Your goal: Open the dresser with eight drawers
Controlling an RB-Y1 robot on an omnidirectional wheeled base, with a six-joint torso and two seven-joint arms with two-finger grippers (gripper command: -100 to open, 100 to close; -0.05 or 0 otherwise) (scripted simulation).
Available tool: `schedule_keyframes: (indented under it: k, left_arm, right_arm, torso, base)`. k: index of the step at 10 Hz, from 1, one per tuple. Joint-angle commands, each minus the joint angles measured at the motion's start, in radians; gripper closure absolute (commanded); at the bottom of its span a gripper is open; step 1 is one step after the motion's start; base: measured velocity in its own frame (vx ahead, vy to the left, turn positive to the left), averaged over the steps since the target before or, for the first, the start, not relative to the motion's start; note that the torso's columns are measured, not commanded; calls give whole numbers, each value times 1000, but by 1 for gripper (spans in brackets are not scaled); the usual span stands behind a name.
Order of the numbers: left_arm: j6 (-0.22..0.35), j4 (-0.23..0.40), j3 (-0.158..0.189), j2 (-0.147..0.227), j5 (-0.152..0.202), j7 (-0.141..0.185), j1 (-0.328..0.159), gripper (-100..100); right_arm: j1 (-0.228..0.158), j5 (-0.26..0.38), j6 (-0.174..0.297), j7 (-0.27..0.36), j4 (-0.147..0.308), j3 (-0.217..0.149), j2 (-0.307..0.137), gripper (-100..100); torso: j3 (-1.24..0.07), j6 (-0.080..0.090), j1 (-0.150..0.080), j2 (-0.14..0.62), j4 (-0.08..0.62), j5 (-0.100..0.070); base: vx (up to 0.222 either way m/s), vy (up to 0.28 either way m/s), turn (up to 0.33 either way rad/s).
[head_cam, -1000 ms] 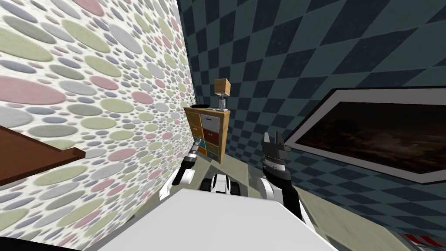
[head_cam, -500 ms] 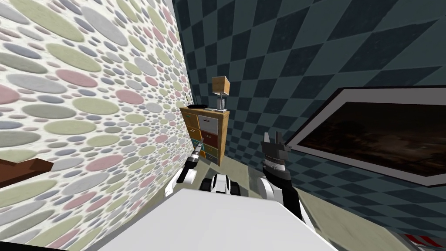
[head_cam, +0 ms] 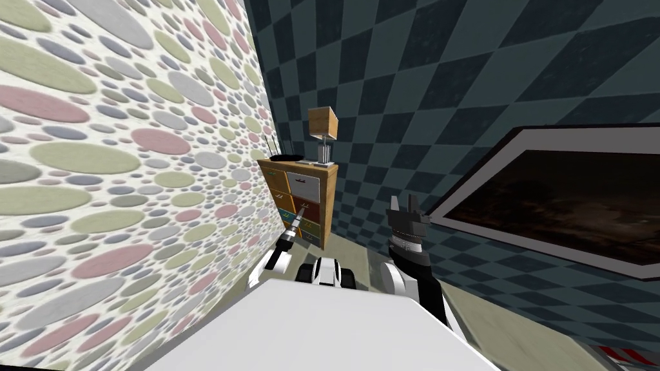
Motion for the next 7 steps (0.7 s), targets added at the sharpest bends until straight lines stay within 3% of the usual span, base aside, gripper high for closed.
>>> schedule_keyframes:
  k: [1,5,7]
  left_arm:
    - [9,64,-6,11,-12,-5,-24,-100]
    - [12,148,-13,20,-27,-13,-51,-100]
    - [42,121,-10,24,-24,-7,-60,-100]
  right_arm:
    - [0,0,0,0,0,0,0,0]
    - [0,0,0,0,0,0,0,0]
    - [0,0,0,0,0,0,0,0]
  torso:
    - [0,0,0,1,0,0]
    - [0,0,0,1,0,0]
    - [1,0,-1,2,1,0]
  base:
    - [95,6,-34]
    - [81,10,-37]
    - [45,-5,-12]
